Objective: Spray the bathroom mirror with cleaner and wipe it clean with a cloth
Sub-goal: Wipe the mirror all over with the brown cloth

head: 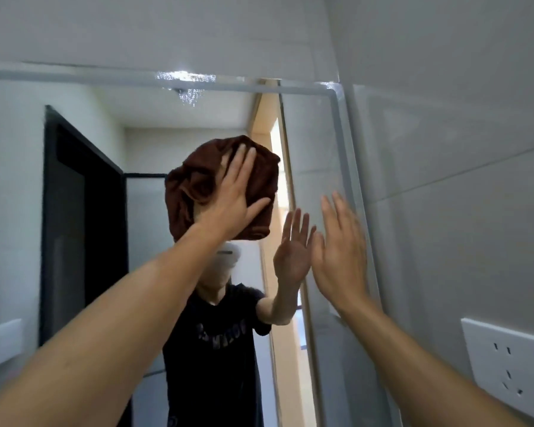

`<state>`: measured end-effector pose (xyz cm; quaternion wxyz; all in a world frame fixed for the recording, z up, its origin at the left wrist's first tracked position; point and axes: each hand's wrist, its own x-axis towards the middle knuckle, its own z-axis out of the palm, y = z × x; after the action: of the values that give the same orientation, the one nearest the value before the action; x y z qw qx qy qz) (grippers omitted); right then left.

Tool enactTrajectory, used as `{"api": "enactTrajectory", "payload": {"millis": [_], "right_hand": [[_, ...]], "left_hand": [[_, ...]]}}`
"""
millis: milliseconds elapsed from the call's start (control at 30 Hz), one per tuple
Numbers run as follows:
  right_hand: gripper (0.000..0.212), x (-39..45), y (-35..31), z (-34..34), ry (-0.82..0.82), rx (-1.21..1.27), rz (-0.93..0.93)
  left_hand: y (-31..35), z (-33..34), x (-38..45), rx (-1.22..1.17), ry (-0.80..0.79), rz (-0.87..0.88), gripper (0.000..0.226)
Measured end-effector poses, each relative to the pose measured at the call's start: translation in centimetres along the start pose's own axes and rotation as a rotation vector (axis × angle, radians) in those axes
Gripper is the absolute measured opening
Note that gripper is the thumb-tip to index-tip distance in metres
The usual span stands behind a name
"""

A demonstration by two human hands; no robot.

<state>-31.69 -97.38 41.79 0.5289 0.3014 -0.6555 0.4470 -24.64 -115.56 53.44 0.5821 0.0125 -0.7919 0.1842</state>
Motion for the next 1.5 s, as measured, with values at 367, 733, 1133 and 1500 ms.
{"api": "enactTrajectory", "payload": {"millis": [367,733,1133,1500], "right_hand": [[0.058,7.5,-0.6,0.0,0.011,-0.013,-0.125],[0.062,13.2,-0.8,-1.3,0.074,-0.069,-0.198],[0.066,17.8,-6.4,1.8,0.050,0.043,-0.315],[0.067,21.1,0.1,-2.1,0.015,-0.111,-0.314]], "left_hand": [[3.6,1.0,5.7,0.239,0.113,-0.338,0.087],[8.4,3.9,8.1,0.109,-0.054,0.323,0.066],[-8.6,-5.5,10.7,0.358,0.309,-0.623,0.081],[6.6,1.2,19.9,0.264,0.227,-0.369,0.076]]}}
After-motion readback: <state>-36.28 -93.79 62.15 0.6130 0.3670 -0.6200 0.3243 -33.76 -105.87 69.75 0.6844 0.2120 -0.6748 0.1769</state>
